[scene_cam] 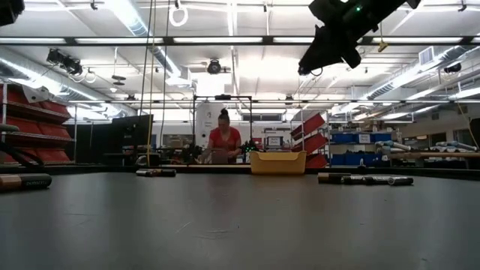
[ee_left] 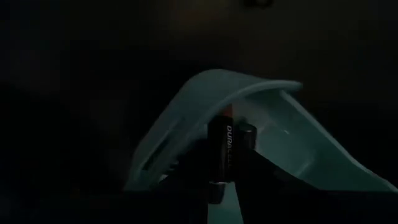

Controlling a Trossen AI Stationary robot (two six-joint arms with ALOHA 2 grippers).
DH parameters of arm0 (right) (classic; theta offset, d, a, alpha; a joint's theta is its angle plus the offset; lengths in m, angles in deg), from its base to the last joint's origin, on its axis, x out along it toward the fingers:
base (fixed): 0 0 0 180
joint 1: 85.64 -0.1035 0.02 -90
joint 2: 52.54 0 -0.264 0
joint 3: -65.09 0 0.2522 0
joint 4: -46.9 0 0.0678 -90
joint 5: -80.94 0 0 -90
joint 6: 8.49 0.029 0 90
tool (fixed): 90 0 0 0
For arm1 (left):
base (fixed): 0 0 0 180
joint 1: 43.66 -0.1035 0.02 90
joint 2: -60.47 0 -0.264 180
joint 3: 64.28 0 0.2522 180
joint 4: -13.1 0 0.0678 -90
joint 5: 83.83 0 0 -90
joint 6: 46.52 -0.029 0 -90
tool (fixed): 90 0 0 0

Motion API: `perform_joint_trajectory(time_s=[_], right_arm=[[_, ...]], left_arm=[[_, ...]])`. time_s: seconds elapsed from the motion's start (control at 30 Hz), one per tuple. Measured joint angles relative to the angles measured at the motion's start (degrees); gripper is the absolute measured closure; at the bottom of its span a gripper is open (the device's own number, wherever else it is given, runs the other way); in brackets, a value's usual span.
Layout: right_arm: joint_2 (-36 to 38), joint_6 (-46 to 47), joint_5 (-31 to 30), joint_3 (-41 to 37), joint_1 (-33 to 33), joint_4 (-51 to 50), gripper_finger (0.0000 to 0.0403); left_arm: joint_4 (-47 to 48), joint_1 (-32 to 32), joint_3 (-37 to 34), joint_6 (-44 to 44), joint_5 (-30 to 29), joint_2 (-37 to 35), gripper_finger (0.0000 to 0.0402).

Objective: Sort batteries
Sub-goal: Put the black battery into the green bin

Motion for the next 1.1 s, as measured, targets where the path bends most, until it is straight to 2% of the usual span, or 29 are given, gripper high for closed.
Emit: perform_joint_trajectory(time_s=[0.2,0.43,0.57,0.67,0.87,1.0,1.1], right_arm=[[0.0,0.0,1.0,0.0,0.0,0.0,0.0316],[0.0,0.0,1.0,0.0,0.0,1.3,0.0316],[0.0,-0.4,1.0,0.0,0.0,2.2,0.0316],[0.0,-0.4,1.0,0.0,0.0,2.3,0.0316],[0.0,-1.6,1.0,0.0,0.0,2.9,0.0316],[-0.3,-2.6,3.5,0.0,0.3,4.3,0.0316],[-1.3,-3.1,7.9,0.0,0.4,5.4,0.0316]], left_arm=[[-3.3,0.0,-1.7,3.4,0.8,2.2,0.0340],[-6.8,-0.1,-1.5,4.8,2.3,2.7,0.0224],[-5.3,-0.1,1.4,4.8,2.4,2.7,0.0194],[-0.2,-0.1,6.2,3.3,1.5,2.7,0.0195],[10.9,-1.1,16.9,-3.8,-8.6,2.7,0.0217],[19.1,-6.2,19.4,-9.2,-11.0,2.7,0.0239],[20.2,-12.6,18.7,-17.9,-11.0,2.7,0.0254]])
